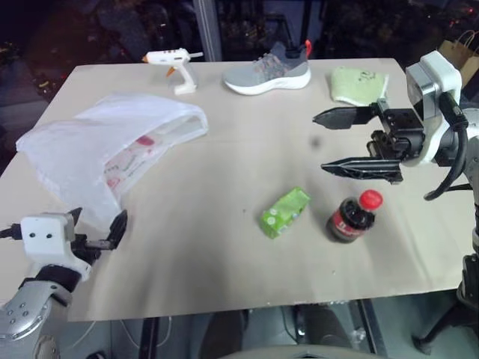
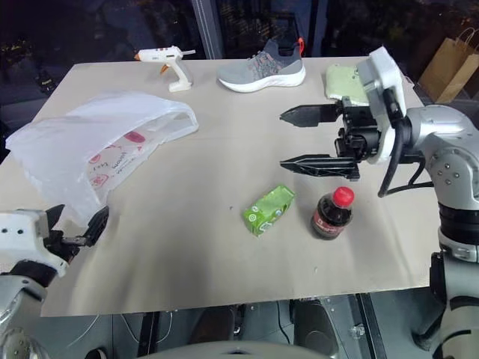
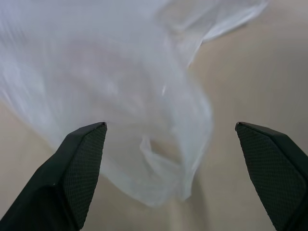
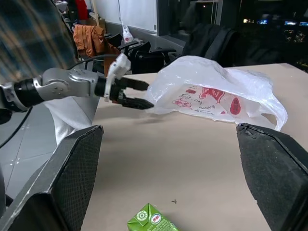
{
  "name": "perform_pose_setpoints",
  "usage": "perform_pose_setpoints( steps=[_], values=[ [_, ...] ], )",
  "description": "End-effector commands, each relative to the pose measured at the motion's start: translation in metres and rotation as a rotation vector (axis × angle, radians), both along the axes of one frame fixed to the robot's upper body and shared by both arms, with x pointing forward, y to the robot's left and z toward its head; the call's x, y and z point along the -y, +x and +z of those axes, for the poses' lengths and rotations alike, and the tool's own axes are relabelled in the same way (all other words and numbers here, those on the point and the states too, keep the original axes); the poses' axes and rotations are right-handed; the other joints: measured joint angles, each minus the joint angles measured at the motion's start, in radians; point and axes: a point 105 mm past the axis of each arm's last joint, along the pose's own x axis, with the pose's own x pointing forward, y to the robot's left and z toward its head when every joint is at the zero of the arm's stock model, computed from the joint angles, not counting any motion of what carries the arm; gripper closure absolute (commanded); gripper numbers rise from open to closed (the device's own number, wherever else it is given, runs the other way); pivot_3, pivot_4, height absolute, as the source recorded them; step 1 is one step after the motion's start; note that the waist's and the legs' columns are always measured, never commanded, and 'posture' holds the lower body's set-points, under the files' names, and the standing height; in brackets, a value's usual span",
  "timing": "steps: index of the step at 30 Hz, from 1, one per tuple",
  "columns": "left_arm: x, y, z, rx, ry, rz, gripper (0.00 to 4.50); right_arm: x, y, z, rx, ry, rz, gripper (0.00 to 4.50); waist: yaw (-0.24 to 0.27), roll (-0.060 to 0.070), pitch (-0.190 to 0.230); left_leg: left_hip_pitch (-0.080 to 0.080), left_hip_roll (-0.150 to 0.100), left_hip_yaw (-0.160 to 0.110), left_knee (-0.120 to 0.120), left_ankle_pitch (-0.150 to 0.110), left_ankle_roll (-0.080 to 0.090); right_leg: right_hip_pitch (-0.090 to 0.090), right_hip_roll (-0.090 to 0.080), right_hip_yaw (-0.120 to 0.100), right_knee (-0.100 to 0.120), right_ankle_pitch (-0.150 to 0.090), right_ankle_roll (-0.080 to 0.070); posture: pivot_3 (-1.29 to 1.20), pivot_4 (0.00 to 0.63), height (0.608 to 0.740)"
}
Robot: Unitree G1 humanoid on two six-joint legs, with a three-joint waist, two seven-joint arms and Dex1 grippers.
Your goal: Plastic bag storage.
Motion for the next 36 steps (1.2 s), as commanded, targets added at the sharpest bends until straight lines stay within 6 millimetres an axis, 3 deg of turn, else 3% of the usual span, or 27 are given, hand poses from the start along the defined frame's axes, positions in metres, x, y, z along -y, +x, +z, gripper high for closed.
perform_pose_setpoints(
  steps=[1,4,10,12,17,19,23,28,31,36],
  values=[
    [-0.001,0.011,0.002,0.0,-0.014,0.003,0.05,-0.001,-0.006,0.008,0.069,0.001,-0.006,0.0,0.002,0.0,0.0,0.0,0.0,0.0,0.0,0.0,0.0,0.0,0.0,0.0,0.0,0.0,0.0,0.0,0.15,0.74],
    [0.008,0.018,0.009,0.021,-0.053,-0.038,0.82,0.002,-0.004,0.007,0.074,0.0,-0.025,0.0,0.003,0.0,0.0,0.0,0.0,0.0,0.0,0.0,0.0,0.0,0.0,0.0,0.0,0.0,0.0,0.0,0.15,0.74],
    [0.025,0.018,0.028,0.095,-0.151,-0.115,3.71,0.002,-0.003,-0.007,0.089,-0.065,-0.067,0.0,0.003,0.0,0.0,0.0,0.0,0.0,0.0,0.0,0.0,0.0,-0.001,0.0,0.0,0.0,0.0,0.0,0.15,0.74],
    [0.03,0.014,0.031,0.101,-0.162,-0.143,4.42,-0.002,-0.001,-0.016,0.106,-0.107,-0.096,0.0,0.001,0.0,0.0,0.0,0.0,0.001,0.0,0.0,0.0,0.0,-0.001,0.0,0.0,0.0,0.0,0.0,0.15,0.74],
    [0.033,0.011,0.043,0.133,-0.17,-0.185,4.42,-0.007,0.003,-0.035,0.165,-0.213,-0.097,0.0,0.003,0.0,0.0,0.0,0.0,0.0,0.0,0.0,0.0,0.0,-0.001,0.0,0.0,0.0,0.0,0.0,0.15,0.74],
    [0.044,0.014,0.05,0.143,-0.171,-0.236,4.42,0.007,0.008,-0.037,0.158,-0.281,-0.13,0.0,0.008,-0.001,0.0,0.0,0.0,0.0,0.0,0.0,0.0,0.0,-0.001,0.0,0.0,0.0,0.0,0.0,0.15,0.74],
    [0.058,0.022,0.05,0.135,-0.187,-0.284,4.42,0.039,0.016,-0.011,0.123,-0.188,-0.222,0.0,0.012,-0.001,0.0,-0.001,-0.002,0.0,0.001,0.0,0.0,0.001,-0.003,-0.001,-0.002,0.0,0.0,0.0,0.15,0.74],
    [0.065,0.024,0.045,0.104,-0.203,-0.331,4.42,0.085,-0.004,-0.024,-0.048,-0.243,-0.232,0.0,0.009,-0.002,0.0,-0.001,-0.001,-0.001,-0.001,0.0,0.0,0.001,-0.002,-0.001,-0.003,0.0,0.0,0.0,0.15,0.74],
    [0.068,0.026,0.043,0.093,-0.216,-0.358,4.42,0.098,-0.015,-0.032,-0.115,-0.209,-0.233,0.0,0.005,-0.001,0.0,0.0,-0.001,0.001,-0.002,0.0,0.0,0.0,-0.002,0.0,-0.003,0.0,0.0,0.0,0.15,0.74],
    [0.073,0.032,0.039,0.072,-0.217,-0.4,4.42,0.122,-0.032,-0.1,-0.184,-0.459,-0.304,0.0,0.011,-0.002,0.0,0.0,-0.001,0.001,-0.001,0.0,0.0,0.001,-0.002,0.0,-0.002,0.0,0.0,0.0,0.15,0.74]
  ],
)
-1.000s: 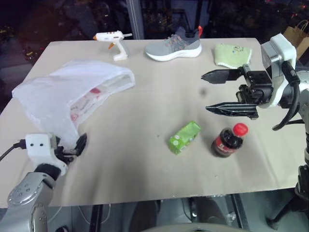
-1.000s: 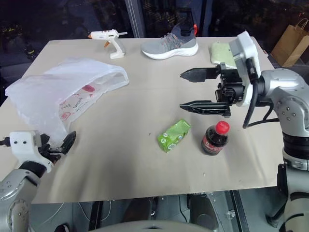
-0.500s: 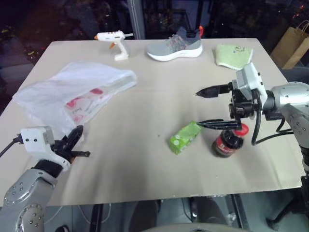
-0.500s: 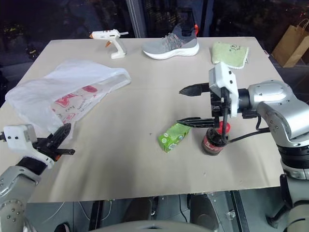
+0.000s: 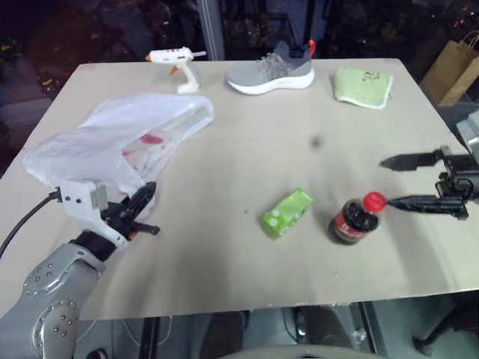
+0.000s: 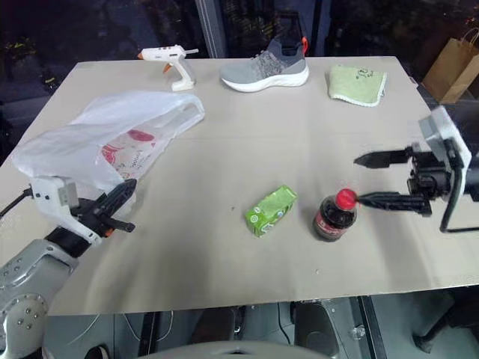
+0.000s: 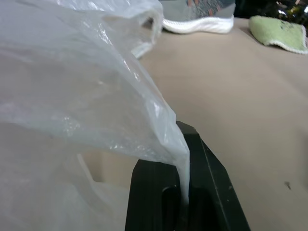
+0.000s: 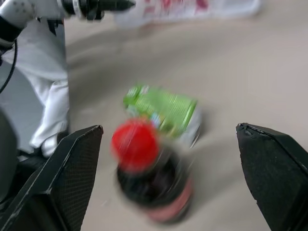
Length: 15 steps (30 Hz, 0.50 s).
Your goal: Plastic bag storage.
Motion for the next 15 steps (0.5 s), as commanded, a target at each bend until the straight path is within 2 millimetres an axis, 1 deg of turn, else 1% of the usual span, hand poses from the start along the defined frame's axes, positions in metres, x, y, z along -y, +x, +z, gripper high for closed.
perform_pose_setpoints(
  steps=[1,3,5,7,9,12,15],
  values=[
    [0.005,0.003,0.004,0.015,0.009,-0.038,4.42,0.008,-0.007,-0.029,0.074,-0.175,0.002,0.0,0.001,0.0,0.0,0.0,0.0,0.0,0.0,0.0,0.0,0.0,0.0,0.0,0.0,0.0,0.0,0.0,0.15,0.74],
    [0.006,0.005,0.003,0.012,0.015,-0.053,4.42,-0.001,-0.005,-0.042,0.119,-0.152,-0.01,0.0,-0.005,0.0,0.0,0.0,0.0,0.001,0.001,0.0,0.0,0.0,0.0,0.001,0.0,0.0,0.001,0.0,0.15,0.74],
    [0.007,0.006,0.003,0.011,0.015,-0.061,4.42,-0.01,-0.004,-0.052,0.128,-0.133,-0.038,0.0,-0.009,0.0,0.0,0.001,0.001,0.002,0.002,0.0,0.0,0.0,0.001,0.002,0.0,0.0,0.001,0.0,0.15,0.74],
    [0.007,0.007,0.002,0.009,0.016,-0.068,4.42,-0.018,-0.001,-0.056,0.151,-0.104,-0.055,0.0,-0.01,0.0,0.0,0.003,0.002,0.002,0.002,0.0,0.0,0.0,0.002,0.003,0.002,0.0,0.001,0.0,0.15,0.74],
    [0.007,0.008,0.002,0.004,0.019,-0.078,4.42,-0.029,0.006,-0.061,0.177,-0.059,-0.105,0.0,-0.007,-0.001,0.0,0.003,0.002,0.002,0.002,0.0,0.0,0.0,0.002,0.002,0.003,0.0,0.001,0.0,0.15,0.74],
    [0.008,0.008,0.001,0.001,0.023,-0.088,4.42,-0.04,0.016,-0.066,0.203,-0.024,-0.167,0.0,-0.005,-0.001,-0.001,0.003,0.002,0.001,0.002,0.0,0.0,0.0,0.003,0.002,0.003,0.0,0.001,0.0,0.15,0.74],
    [0.007,0.009,0.002,0.005,0.03,-0.095,4.42,-0.049,0.029,-0.066,0.223,0.05,-0.265,0.0,-0.004,-0.002,-0.001,0.002,0.001,0.001,0.002,0.0,0.0,0.0,0.002,0.003,0.002,0.0,0.0,0.0,0.15,0.74]
  ],
)
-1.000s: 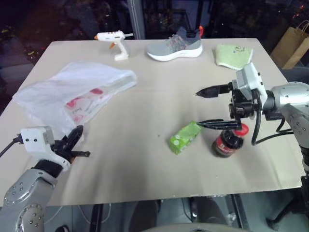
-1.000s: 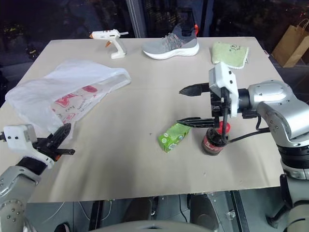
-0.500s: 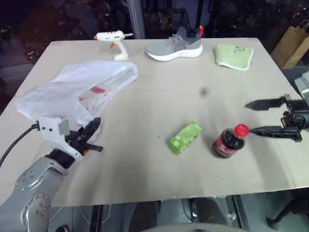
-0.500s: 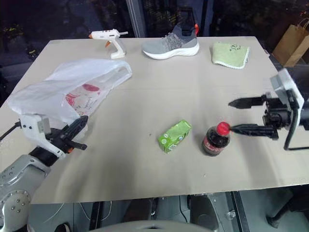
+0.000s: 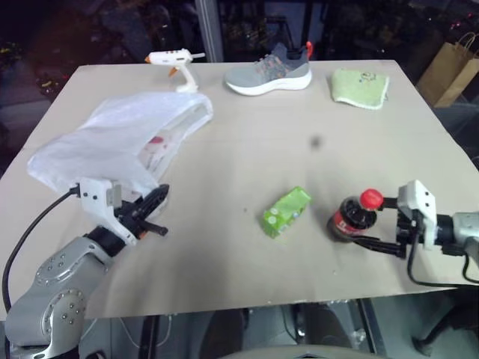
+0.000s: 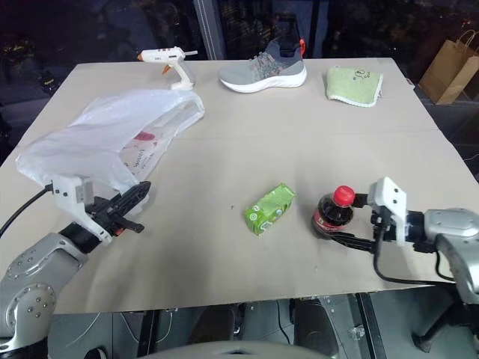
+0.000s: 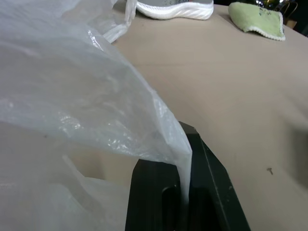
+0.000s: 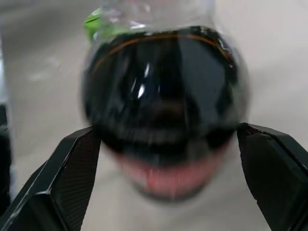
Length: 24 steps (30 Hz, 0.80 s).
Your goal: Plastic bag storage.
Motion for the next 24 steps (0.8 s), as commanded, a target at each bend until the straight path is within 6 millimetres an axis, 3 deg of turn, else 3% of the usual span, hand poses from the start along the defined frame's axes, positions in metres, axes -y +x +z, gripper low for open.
perform_pose_setpoints(
  steps=[1,3,7,12,19,21,24],
  values=[
    [-0.001,0.0,0.01,0.045,0.021,-0.014,4.42,-0.008,0.012,0.01,0.066,0.058,-0.085,0.0,0.0,0.0,0.0,0.0,0.0,0.0,0.0,0.0,0.0,0.0,0.0,0.0,0.0,0.0,0.0,0.0,0.15,0.74],
    [0.0,0.0,0.01,0.047,0.027,-0.02,4.42,-0.005,0.011,0.01,0.068,0.054,-0.087,0.0,0.002,0.0,0.0,0.0,0.0,0.0,0.0,0.0,0.0,0.0,0.0,0.0,0.0,0.0,0.0,0.0,0.15,0.74],
    [0.005,0.004,0.014,0.063,0.025,-0.048,4.5,-0.005,0.016,0.023,0.095,0.061,-0.09,1.31,0.003,0.0,0.0,-0.001,-0.001,-0.001,0.0,0.0,0.0,0.0,-0.001,0.0,0.0,0.0,0.0,0.0,0.15,0.74],
    [0.037,0.026,0.017,0.098,0.047,-0.174,4.5,-0.019,0.029,0.044,0.106,0.145,-0.099,1.41,0.002,0.0,0.0,0.0,-0.001,-0.001,0.0,0.0,0.0,0.0,0.0,-0.001,0.001,0.0,0.0,0.0,0.15,0.74],
    [0.118,0.075,0.032,0.197,0.041,-0.443,4.5,-0.025,0.052,0.06,0.166,0.193,-0.148,1.41,0.006,0.0,0.0,-0.003,-0.002,-0.003,0.0,0.0,0.0,0.0,-0.001,-0.002,0.0,0.0,0.0,0.0,0.15,0.74],
    [0.16,0.085,0.04,0.245,0.07,-0.591,4.5,-0.016,0.057,0.064,0.195,0.196,-0.188,1.41,0.011,0.0,0.0,-0.004,-0.003,-0.003,0.0,0.0,0.0,0.0,-0.002,-0.002,0.0,0.0,0.0,0.0,0.15,0.74],
    [0.204,0.084,0.05,0.299,0.093,-0.779,4.5,-0.002,0.059,0.067,0.229,0.177,-0.237,1.41,0.008,0.0,0.0,-0.005,-0.004,-0.003,0.0,0.001,-0.001,-0.001,-0.002,-0.003,-0.002,0.0,0.0,0.0,0.15,0.74]
  ],
)
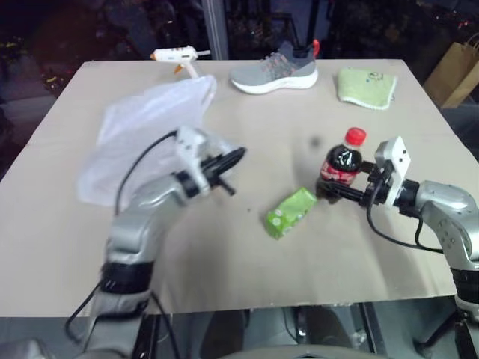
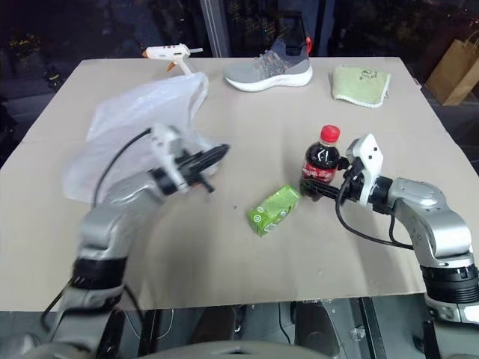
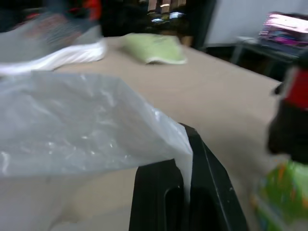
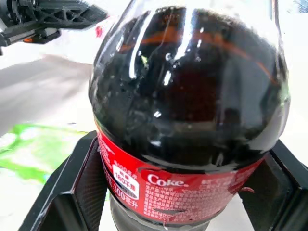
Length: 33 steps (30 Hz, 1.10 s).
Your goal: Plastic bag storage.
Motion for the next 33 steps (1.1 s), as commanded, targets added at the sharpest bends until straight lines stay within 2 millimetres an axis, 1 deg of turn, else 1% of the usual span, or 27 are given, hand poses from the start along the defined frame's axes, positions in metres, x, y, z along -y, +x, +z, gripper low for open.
perform_pose_setpoints(
  steps=[1,2,4,6,7,9,11,13,15,16,18,19,20,21,24,26,28,29,31,33],
  values=[
    [0.041,-0.01,0.011,0.091,0.042,-0.209,4.5,0.021,0.001,0.026,0.135,-0.017,-0.069,1.41,-0.006,0.0,0.0,0.0,0.0,0.0,0.0,0.0,0.0,0.0,0.0,0.0,-0.001,0.0,0.0,0.0,0.15,0.74],
    [0.048,-0.013,0.013,0.102,0.048,-0.248,4.5,0.024,0.0,0.027,0.14,-0.021,-0.079,1.41,-0.009,0.0,0.0,0.0,0.0,0.0,-0.001,0.001,-0.001,0.0,0.0,0.0,-0.002,0.0,0.0,0.0,0.15,0.74],
    [0.065,-0.027,0.012,0.123,0.084,-0.376,4.5,0.032,0.001,0.029,0.155,-0.018,-0.119,1.41,-0.016,0.0,0.0,0.0,0.0,0.001,-0.003,0.001,-0.002,-0.001,0.0,0.001,-0.002,0.0,0.0,0.0,0.15,0.74],
    [0.074,-0.045,0.007,0.135,0.132,-0.497,4.5,0.041,0.002,0.031,0.163,-0.016,-0.162,1.41,-0.019,0.001,0.0,0.0,0.001,0.001,-0.004,0.001,-0.001,-0.002,0.0,0.002,-0.002,-0.001,0.0,0.0,0.15,0.74],
    [0.075,-0.053,0.004,0.135,0.15,-0.54,4.5,0.044,0.002,0.031,0.166,-0.018,-0.177,1.41,-0.02,0.001,0.0,0.0,0.001,0.001,-0.004,0.001,-0.001,-0.002,0.001,0.002,-0.001,-0.001,0.0,0.0,0.15,0.74],
    [0.071,-0.067,0.0,0.122,0.176,-0.606,4.5,0.05,0.003,0.029,0.164,-0.031,-0.207,1.41,-0.022,0.001,0.0,0.001,0.001,0.001,-0.003,0.0,0.0,-0.002,0.001,0.002,0.0,-0.001,0.0,0.0,0.15,0.74],
    [0.065,-0.077,-0.002,0.106,0.184,-0.632,4.5,0.055,0.003,0.027,0.154,-0.04,-0.225,1.41,-0.028,0.001,0.0,0.001,0.001,0.001,-0.002,0.0,0.0,-0.002,0.001,0.003,0.001,-0.001,0.0,0.0,0.15,0.74],
    [0.046,-0.082,-0.007,0.098,0.207,-0.584,4.5,0.052,0.005,0.025,0.12,-0.02,-0.236,1.41,-0.032,0.002,0.0,0.002,0.001,0.001,-0.002,0.0,0.001,-0.002,0.001,0.003,0.003,-0.001,0.0,0.0,0.15,0.74],
    [0.029,-0.083,-0.004,0.098,0.18,-0.499,4.5,0.042,0.011,0.03,0.091,0.072,-0.254,1.41,-0.042,0.003,0.0,0.003,0.001,0.002,-0.002,0.0,0.001,-0.002,0.001,0.004,0.003,-0.001,0.0,0.0,0.15,0.74],
    [0.025,-0.081,0.005,0.104,0.127,-0.442,4.5,0.036,0.016,0.034,0.07,0.147,-0.267,1.41,-0.04,0.003,0.001,0.004,0.002,0.003,-0.002,0.0,0.001,-0.002,0.002,0.006,0.004,-0.001,0.0,0.0,0.15,0.74],
    [0.013,-0.071,0.032,0.088,-0.077,-0.289,4.5,0.024,0.027,0.04,-0.016,0.344,-0.298,1.41,-0.04,0.004,0.003,0.004,0.004,0.002,-0.001,0.0,0.001,-0.002,0.003,0.005,0.005,0.0,0.0,0.0,0.15,0.74],
    [0.007,-0.068,0.042,0.072,-0.165,-0.23,4.5,0.018,0.031,0.041,-0.064,0.427,-0.307,1.41,-0.037,0.005,0.003,0.003,0.004,0.001,0.0,0.0,0.001,-0.002,0.003,0.004,0.005,0.0,0.0,0.0,0.15,0.74],
    [0.001,-0.066,0.046,0.049,-0.232,-0.176,4.5,0.01,0.035,0.04,-0.122,0.497,-0.301,1.41,-0.036,0.005,0.003,0.003,0.003,0.001,0.0,0.0,0.001,-0.002,0.003,0.004,0.005,0.0,0.0,0.0,0.15,0.74],
    [-0.004,-0.066,0.046,0.034,-0.262,-0.141,4.5,0.001,0.037,0.04,-0.169,0.553,-0.286,1.41,-0.036,0.005,0.003,0.003,0.004,0.0,0.001,0.0,0.001,-0.002,0.003,0.004,0.005,0.0,0.0,0.0,0.15,0.74],
    [-0.008,-0.076,0.039,-0.018,-0.329,-0.084,4.5,-0.037,0.043,0.04,-0.364,0.718,-0.212,1.41,-0.034,0.006,0.002,0.003,0.003,0.0,0.001,0.0,0.001,-0.001,0.003,0.003,0.006,0.0,0.0,0.0,0.15,0.74],
    [-0.008,-0.08,0.039,-0.026,-0.358,-0.061,4.5,-0.055,0.044,0.041,-0.468,0.768,-0.175,1.41,-0.032,0.006,0.002,0.002,0.002,0.0,0.001,0.0,0.0,-0.001,0.002,0.003,0.006,0.0,0.0,0.0,0.15,0.74],
    [-0.006,-0.081,0.039,-0.014,-0.363,-0.037,4.5,-0.07,0.047,0.037,-0.569,0.786,-0.163,1.41,-0.028,0.006,0.002,-0.001,0.001,-0.001,0.001,0.0,0.0,-0.003,0.0,0.002,0.005,0.0,0.0,0.0,0.15,0.74],
    [-0.005,-0.083,0.038,0.002,-0.357,-0.025,4.5,-0.077,0.052,0.033,-0.645,0.827,-0.181,1.41,-0.028,0.006,0.002,-0.001,0.001,-0.001,0.001,0.0,0.0,-0.003,0.0,0.001,0.004,0.0,0.0,0.0,0.15,0.74],
    [-0.004,-0.088,0.037,0.024,-0.345,-0.015,4.5,-0.084,0.059,0.026,-0.751,0.863,-0.214,1.41,-0.031,0.006,0.002,-0.001,0.0,0.0,0.001,0.0,0.0,-0.003,0.0,0.002,0.004,0.0,0.0,0.0,0.15,0.74],
    [-0.005,-0.093,0.029,0.044,-0.292,-0.015,4.5,-0.093,0.056,0.026,-0.815,0.865,-0.176,1.41,-0.03,0.006,0.002,0.0,0.0,0.0,0.0,0.0,0.0,-0.003,0.0,0.002,0.004,0.0,0.0,0.0,0.15,0.74]
  ],
)
